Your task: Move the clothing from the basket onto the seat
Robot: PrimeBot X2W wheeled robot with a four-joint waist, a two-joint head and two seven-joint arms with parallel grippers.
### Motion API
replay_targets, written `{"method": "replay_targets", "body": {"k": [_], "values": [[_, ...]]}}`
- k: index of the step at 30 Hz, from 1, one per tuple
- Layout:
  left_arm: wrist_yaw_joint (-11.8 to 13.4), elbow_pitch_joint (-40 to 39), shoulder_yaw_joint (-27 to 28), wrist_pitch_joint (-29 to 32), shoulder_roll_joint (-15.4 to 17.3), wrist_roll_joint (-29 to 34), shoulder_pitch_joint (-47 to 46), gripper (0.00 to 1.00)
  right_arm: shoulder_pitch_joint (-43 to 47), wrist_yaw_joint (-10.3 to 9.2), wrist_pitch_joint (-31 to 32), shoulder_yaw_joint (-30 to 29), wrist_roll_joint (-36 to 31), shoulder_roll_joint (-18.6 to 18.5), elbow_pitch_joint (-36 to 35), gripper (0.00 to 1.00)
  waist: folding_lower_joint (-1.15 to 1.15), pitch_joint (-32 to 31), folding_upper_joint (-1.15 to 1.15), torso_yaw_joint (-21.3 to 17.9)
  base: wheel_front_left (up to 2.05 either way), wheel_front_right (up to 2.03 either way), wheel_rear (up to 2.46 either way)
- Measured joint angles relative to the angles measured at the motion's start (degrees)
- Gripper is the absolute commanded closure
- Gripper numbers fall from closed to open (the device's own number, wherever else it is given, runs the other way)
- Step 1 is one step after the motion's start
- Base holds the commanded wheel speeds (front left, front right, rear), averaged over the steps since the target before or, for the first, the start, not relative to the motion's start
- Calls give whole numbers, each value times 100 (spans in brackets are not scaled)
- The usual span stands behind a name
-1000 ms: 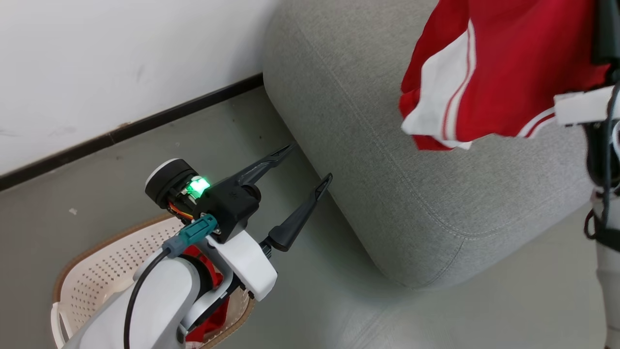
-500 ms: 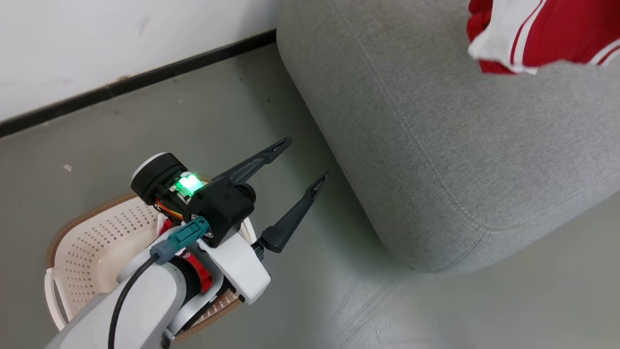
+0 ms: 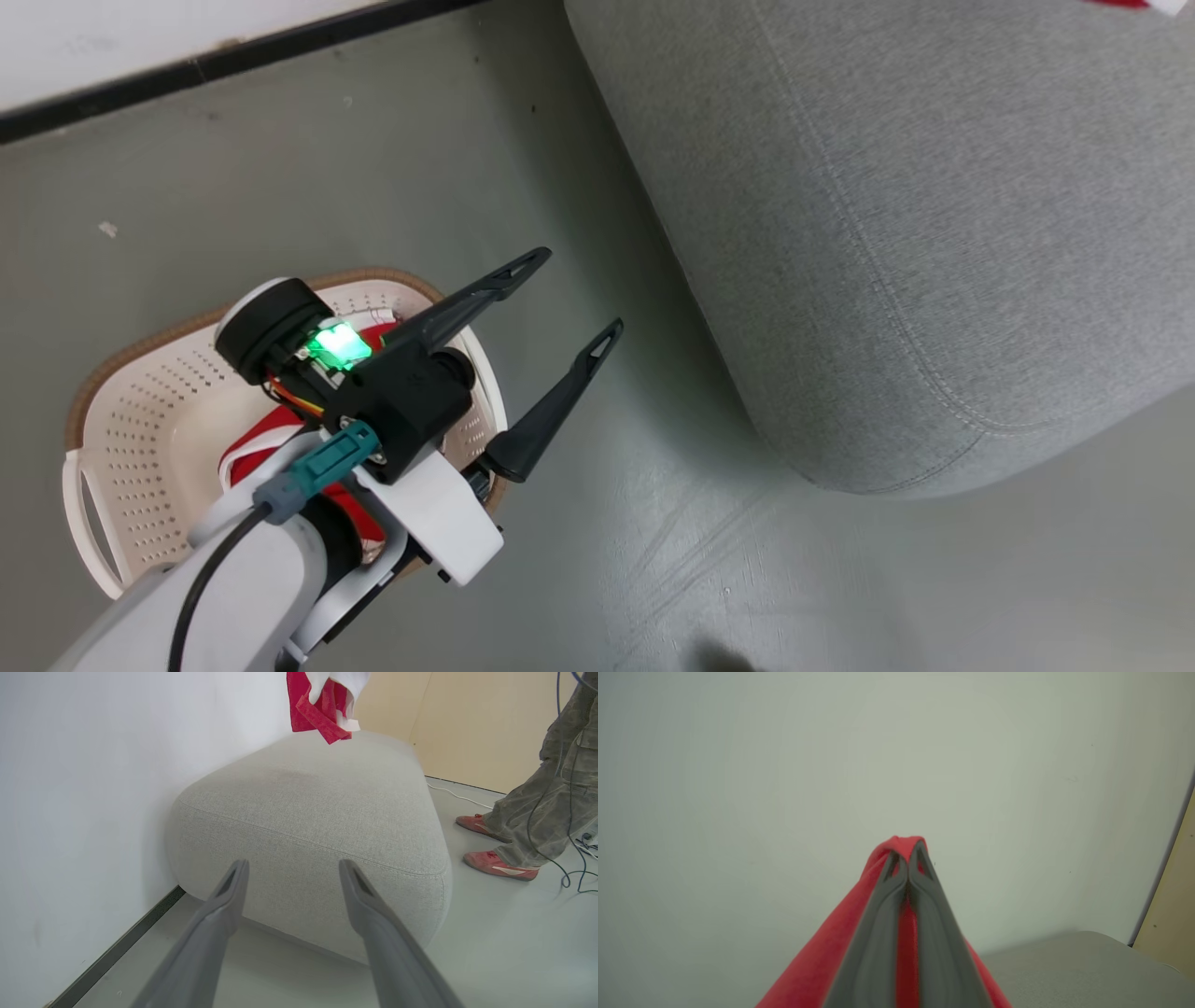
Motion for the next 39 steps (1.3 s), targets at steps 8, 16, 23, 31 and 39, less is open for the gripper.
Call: {"method": "replay_targets", "body": {"k": [8,16,23,31,39], "values": [[35,-260,114,131,113,0,-36,0,-182,0,63,7,-298,-116,357,100,0,424,0,90,0,0,0],[33,-454,232,263,310,3,-147,0,-55,1,223,-680,-410,126,1093,100,0,835,0,173,0,0,0],[-25,-557,263,326,466,49,-250,0,-26,0,417,-1116,-469,466,1527,100,0,1147,0,241,0,0,0],[-120,-659,301,332,560,64,-429,0,-26,0,648,-1623,-724,604,1791,100,0,1429,0,300,0,0,0],[-222,-624,334,291,582,92,-582,0,27,0,636,-1766,-1413,657,1753,13,0,1577,0,395,0,0,0]]}}
